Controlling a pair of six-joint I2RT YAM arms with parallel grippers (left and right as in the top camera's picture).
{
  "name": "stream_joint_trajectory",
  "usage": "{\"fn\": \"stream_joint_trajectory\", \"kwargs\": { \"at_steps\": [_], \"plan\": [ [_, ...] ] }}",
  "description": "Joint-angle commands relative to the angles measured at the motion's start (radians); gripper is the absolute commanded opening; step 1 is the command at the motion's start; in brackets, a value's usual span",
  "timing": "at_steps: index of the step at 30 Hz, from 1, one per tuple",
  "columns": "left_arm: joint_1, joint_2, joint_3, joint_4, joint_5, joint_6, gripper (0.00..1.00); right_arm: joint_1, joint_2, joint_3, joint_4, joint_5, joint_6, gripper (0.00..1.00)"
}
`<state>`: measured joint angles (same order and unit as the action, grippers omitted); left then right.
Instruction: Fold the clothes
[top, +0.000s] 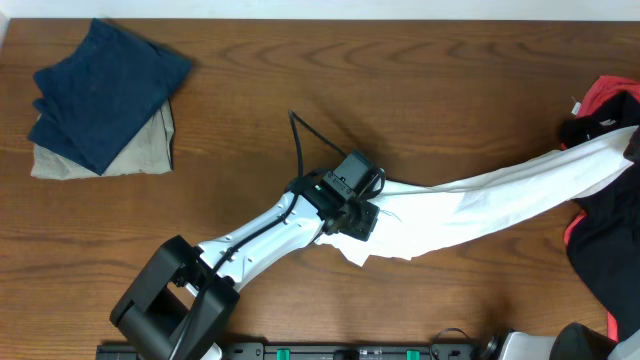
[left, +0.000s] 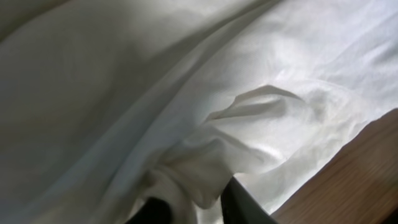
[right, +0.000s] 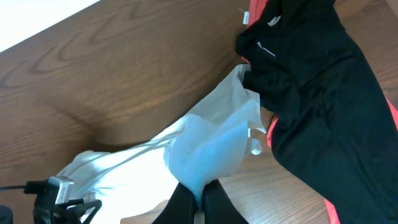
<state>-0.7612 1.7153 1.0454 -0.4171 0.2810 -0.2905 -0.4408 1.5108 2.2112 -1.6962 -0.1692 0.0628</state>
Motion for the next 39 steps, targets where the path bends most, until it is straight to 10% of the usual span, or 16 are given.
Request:
{"fn": "stream_joint_trajectory", "kwargs": {
  "at_steps": [1, 9, 14, 39],
  "plan": [
    [0.002, 0.031, 0.005, 0.001, -0.013, -0.011, 0.36, 0.003, -0.002, 0.005, -0.002, -0.016, -0.012, 0.04],
    [0.002, 0.058, 0.005, 0.026, -0.013, -0.026, 0.36, 0.003, -0.002, 0.005, -0.002, -0.019, -0.012, 0.03],
    [0.002, 0.058, 0.005, 0.061, -0.013, -0.026, 0.06, 0.003, -0.002, 0.005, -0.002, -0.019, -0.012, 0.04],
    [0.333, -0.599, 0.116, -0.275, 0.058, -0.027, 0.06, 0.002, -0.002, -0.104, -0.002, 0.031, -0.012, 0.03]
  ]
}}
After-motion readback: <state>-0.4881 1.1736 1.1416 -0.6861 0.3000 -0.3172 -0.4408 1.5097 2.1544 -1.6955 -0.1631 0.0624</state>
